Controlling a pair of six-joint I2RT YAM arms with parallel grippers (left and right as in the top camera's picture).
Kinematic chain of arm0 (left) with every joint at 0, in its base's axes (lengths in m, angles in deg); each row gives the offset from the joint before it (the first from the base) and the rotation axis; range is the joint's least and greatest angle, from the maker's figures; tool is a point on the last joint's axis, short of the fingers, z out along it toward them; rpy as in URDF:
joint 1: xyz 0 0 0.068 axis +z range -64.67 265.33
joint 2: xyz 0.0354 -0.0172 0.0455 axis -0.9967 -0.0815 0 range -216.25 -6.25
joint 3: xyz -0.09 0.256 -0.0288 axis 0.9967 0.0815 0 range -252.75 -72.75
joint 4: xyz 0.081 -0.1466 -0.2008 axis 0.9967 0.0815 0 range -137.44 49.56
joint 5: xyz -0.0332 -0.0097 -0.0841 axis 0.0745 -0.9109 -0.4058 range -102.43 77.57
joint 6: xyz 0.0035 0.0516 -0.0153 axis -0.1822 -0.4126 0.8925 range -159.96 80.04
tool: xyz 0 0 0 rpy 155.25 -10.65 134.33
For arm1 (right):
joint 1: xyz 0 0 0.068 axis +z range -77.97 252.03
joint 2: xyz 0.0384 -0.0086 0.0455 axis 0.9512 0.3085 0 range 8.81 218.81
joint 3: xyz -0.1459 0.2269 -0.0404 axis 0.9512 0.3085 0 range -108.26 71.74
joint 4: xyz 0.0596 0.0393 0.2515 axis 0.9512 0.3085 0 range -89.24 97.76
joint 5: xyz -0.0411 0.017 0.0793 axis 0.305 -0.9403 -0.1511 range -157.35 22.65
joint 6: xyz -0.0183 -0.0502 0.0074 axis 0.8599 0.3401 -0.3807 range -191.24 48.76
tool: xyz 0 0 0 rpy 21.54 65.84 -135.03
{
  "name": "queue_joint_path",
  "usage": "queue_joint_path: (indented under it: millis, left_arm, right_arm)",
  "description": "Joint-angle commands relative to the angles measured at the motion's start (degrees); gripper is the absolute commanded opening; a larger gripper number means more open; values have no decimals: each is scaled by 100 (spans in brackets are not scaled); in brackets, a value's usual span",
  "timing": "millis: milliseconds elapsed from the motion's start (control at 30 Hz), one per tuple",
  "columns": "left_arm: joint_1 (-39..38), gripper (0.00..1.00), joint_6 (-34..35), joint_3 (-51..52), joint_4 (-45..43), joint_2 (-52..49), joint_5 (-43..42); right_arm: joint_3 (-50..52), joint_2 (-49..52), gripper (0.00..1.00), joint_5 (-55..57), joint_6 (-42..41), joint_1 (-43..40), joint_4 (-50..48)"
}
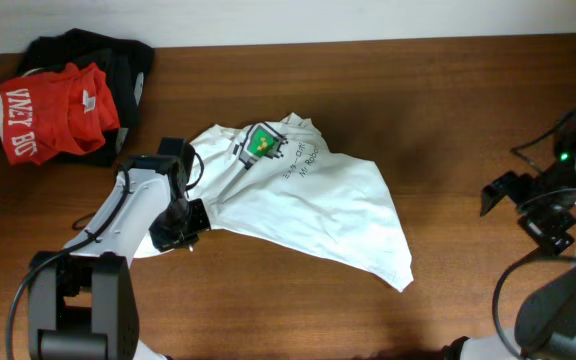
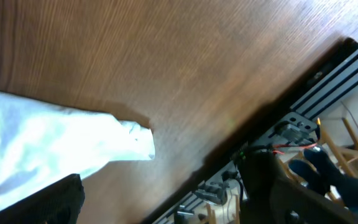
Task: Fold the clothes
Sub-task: 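Grasp the right side of the T-shirt with the right gripper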
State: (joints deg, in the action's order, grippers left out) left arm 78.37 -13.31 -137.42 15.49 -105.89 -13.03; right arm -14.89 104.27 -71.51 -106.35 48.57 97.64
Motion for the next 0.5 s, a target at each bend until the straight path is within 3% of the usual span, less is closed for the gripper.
queue_joint_path:
  millis: [0, 67, 133, 267, 333, 467]
  left_arm:
    - [9, 1, 11, 11, 2, 76, 83]
    - [9, 1, 11, 11, -94, 76, 81]
    - [9, 1, 11, 11, -125, 76, 81]
    - [9, 1, 11, 11, -133, 76, 83]
    - [9, 1, 9, 11, -131, 76, 83]
    - [9, 1, 9, 11, -179, 76, 85]
  right_arm:
    - [892, -1403, 99, 348, -503, 435, -153]
    - [2024, -2623, 99, 337, -435, 992, -850]
    - [2822, -2835, 99, 17, -437, 1808, -1386]
    - [3147, -1554, 99, 13, -695, 3366, -2260]
    - [3147, -911, 99, 48, -1106, 3661, -2347]
    - [3187, -496, 99, 223, -831, 4393, -2953]
